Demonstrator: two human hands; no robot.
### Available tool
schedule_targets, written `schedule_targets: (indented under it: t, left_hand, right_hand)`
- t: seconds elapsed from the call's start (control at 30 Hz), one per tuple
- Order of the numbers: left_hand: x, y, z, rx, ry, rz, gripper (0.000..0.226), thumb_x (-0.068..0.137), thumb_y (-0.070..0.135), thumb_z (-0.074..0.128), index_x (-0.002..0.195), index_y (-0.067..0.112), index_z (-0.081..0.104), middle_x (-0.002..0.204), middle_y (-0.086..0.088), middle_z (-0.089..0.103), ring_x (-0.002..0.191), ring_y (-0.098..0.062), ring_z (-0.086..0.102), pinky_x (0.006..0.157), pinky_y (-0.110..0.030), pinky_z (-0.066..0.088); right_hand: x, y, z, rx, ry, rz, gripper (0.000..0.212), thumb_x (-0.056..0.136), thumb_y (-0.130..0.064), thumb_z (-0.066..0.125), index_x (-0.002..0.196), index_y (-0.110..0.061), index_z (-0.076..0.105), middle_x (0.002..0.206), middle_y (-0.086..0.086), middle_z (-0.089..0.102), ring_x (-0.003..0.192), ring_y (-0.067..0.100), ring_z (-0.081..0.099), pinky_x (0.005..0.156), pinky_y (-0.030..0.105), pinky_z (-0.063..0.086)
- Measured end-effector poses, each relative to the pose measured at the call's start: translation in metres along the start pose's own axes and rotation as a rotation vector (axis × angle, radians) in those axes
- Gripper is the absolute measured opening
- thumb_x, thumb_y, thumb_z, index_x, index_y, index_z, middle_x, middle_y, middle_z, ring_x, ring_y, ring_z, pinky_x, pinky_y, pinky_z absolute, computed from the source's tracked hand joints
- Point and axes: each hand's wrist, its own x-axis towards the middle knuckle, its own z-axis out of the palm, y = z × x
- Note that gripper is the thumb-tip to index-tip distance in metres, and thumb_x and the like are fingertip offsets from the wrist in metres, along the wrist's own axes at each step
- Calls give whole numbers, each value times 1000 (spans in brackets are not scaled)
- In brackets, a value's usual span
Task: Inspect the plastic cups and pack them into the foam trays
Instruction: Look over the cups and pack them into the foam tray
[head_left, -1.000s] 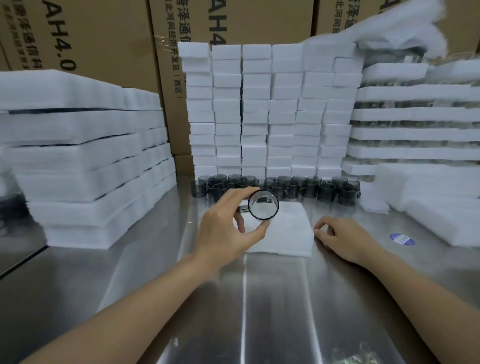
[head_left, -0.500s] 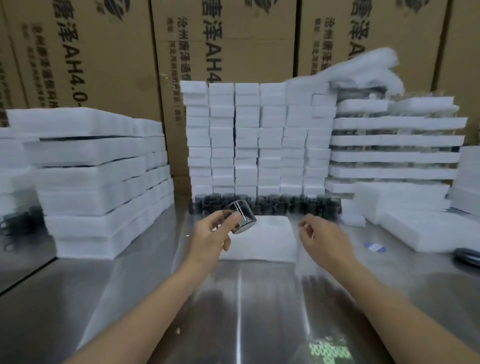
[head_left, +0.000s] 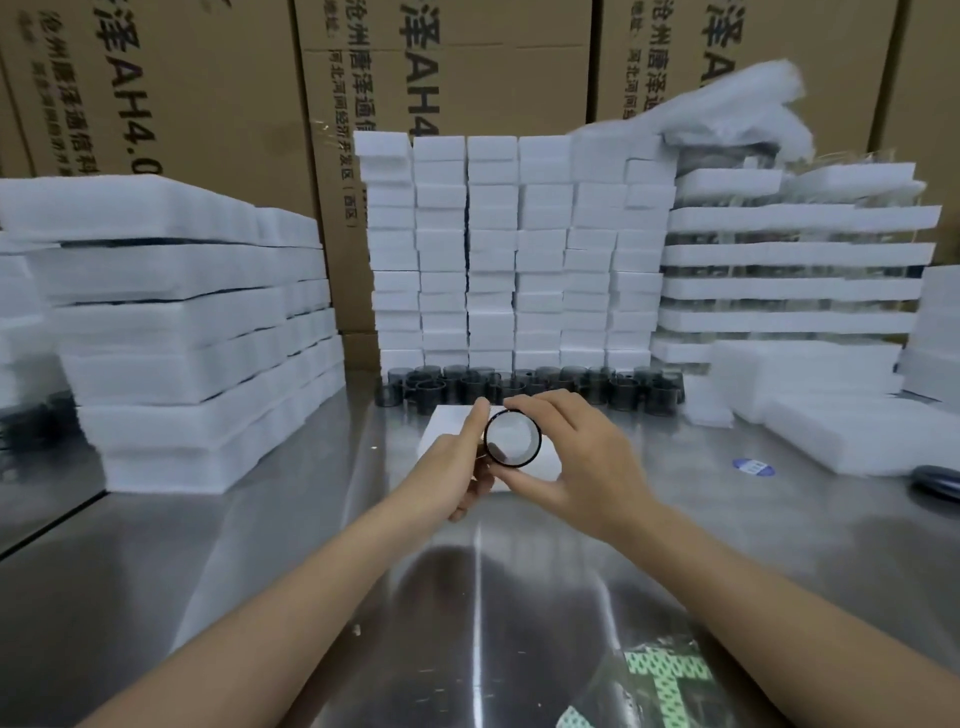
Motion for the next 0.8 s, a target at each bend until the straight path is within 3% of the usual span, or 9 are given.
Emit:
schedule_targets:
  t: [0.07, 0.13, 0.3, 0.4, 0.5, 0.63, 0.8]
  left_hand:
    - [4, -3, -3, 229, 106, 96, 73, 105, 75, 31, 59, 25, 59, 55, 6, 57, 45, -9, 43, 55, -29, 35]
    - [6, -7, -8, 361, 130, 179, 73, 111, 60, 34, 48, 28, 49, 49, 9, 50, 45, -6, 40, 60, -33, 31]
    - [5, -10, -10, 351, 119, 273, 67, 114, 49, 39, 51, 27, 41, 51, 11, 40, 51, -9, 32, 57, -31, 24]
    - [1, -9, -11, 221, 187, 512, 47, 109, 53, 50, 66, 33, 52, 62, 14, 49, 58, -5, 39, 57, -22, 29]
    - [-1, -11, -15, 351, 217, 718, 19, 96, 62, 65, 101, 44, 62, 90, 13, 61, 65, -13, 54, 59, -19, 39]
    - [-2, -16, -10, 398, 235, 710, 51, 85, 64, 75, 131, 57, 54, 117, 18, 61, 82, -14, 67, 67, -25, 46]
    - [-3, -13, -7, 412, 291, 816, 50, 82, 53, 80, 127, 49, 59, 120, 20, 62, 94, -9, 70, 66, -18, 43]
  right_hand:
    - [-1, 3, 0, -31, -13, 12, 59, 88, -56, 78, 134, -21, 68, 119, -3, 66, 104, 17, 66, 83, 39, 58]
    - [-1, 3, 1, -33, -26, 36, 59, 87, -57, 78, 134, -23, 67, 118, -5, 65, 101, 16, 65, 81, 38, 58]
    - [1, 1, -3, -21, -28, 35, 56, 86, -55, 79, 132, -24, 66, 119, -8, 65, 103, 15, 66, 81, 38, 58]
    - [4, 0, -5, 51, 43, 99, 55, 81, -45, 82, 127, -26, 58, 118, -14, 60, 100, 5, 61, 80, 33, 57]
    - [3, 2, -6, 142, 167, 224, 61, 77, -34, 89, 122, -28, 48, 114, -17, 52, 92, -9, 54, 70, 29, 52]
    - [0, 6, -3, 170, 223, 203, 69, 73, -27, 96, 118, -28, 43, 114, -20, 43, 89, -10, 52, 61, 33, 52]
    - [-3, 4, 5, 166, 141, 115, 54, 77, -39, 80, 115, -22, 46, 120, -9, 45, 92, 7, 52, 53, 43, 55]
